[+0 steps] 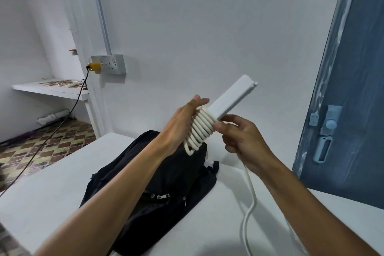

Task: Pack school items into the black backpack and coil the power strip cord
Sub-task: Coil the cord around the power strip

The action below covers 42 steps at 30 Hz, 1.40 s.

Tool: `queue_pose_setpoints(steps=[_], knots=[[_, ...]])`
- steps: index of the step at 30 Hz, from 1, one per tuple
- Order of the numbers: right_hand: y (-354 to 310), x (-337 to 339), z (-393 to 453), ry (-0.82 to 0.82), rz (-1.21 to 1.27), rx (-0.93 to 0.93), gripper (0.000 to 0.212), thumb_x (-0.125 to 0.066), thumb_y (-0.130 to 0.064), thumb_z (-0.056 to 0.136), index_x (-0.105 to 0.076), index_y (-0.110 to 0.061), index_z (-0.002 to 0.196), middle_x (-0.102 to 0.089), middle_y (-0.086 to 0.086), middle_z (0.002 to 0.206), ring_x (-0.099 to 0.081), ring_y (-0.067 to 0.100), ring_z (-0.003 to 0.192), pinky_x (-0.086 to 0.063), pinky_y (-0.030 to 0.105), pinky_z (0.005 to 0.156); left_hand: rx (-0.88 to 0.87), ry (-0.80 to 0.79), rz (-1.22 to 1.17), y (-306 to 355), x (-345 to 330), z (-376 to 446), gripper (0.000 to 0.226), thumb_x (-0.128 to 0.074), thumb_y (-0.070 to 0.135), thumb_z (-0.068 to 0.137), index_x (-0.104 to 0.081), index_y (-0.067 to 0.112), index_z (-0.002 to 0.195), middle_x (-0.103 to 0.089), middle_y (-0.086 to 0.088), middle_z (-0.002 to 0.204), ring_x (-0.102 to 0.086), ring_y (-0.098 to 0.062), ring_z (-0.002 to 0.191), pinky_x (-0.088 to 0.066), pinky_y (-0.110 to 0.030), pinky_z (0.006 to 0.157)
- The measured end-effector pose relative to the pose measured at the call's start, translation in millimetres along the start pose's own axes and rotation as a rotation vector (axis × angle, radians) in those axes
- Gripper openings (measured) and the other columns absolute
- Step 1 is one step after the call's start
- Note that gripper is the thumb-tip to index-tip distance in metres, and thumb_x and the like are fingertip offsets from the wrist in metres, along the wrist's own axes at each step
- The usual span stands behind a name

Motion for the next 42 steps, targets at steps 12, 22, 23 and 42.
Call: queue_pose_setpoints(steps=[12, 22, 23, 42], knots=[[48.9, 4.8, -0.1, -0.069, 0.630, 0.028, 0.044, -0.093, -0.036, 0.049, -0.065, -0.016, 0.077, -0.049, -0.005, 0.064, -0.032, 0.003, 0.043, -0.020, 0.013, 0.037, 0.103, 0.184, -0.542, -6.5, 3.4, -3.1, 0.015, -0.048, 0.019, 0.086, -0.058, 0.008, 0.087, -0.063, -0.017, 0.105, -0.058, -0.027, 0.082, -0.045, -0.038, 0.068], [50.9, -7.4, -17.5, 0.001, 0.466, 0.061, 0.050, -0.091, -0.045, 0.044, -0.070, -0.019, 0.082, -0.041, 0.003, 0.069, -0.031, 0.011, 0.054, -0.022, 0.017, 0.042, -0.276, 0.279, -0.392, -38.0, -12.6, -18.9, 0.027, -0.069, 0.025, 0.075, -0.069, 0.012, 0.099, -0.065, -0.017, 0.112, -0.060, -0.023, 0.095, -0.051, -0.041, 0.080], [48.5, -8.7, -18.6, -0.009, 0.488, 0.054, 0.049, -0.091, -0.048, 0.043, -0.070, -0.019, 0.077, -0.046, 0.002, 0.069, -0.033, 0.011, 0.053, -0.020, 0.018, 0.043, -0.295, 0.278, -0.411, -38.5, -12.7, -20.2, 0.027, -0.070, 0.024, 0.075, -0.070, 0.013, 0.100, -0.064, -0.017, 0.110, -0.059, -0.022, 0.096, -0.052, -0.038, 0.080], [56.4, -13.4, -20.1, 0.018, 0.568, -0.011, 0.104, -0.090, -0.043, 0.050, -0.046, -0.007, 0.137, -0.059, 0.014, 0.130, -0.060, 0.030, 0.117, -0.056, 0.035, 0.076, -0.166, 0.259, -0.611, -41.3, -40.7, -18.4, 0.049, -0.072, 0.026, 0.074, -0.061, 0.019, 0.121, -0.064, -0.003, 0.116, -0.064, -0.017, 0.103, -0.055, -0.036, 0.088]])
Point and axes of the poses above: each hand's wrist, its own z-axis towards the middle knuckle, its own x-axis out of the back of the hand, y = z × x, the point moved 1 cm from there along z, towards the middle knuckle
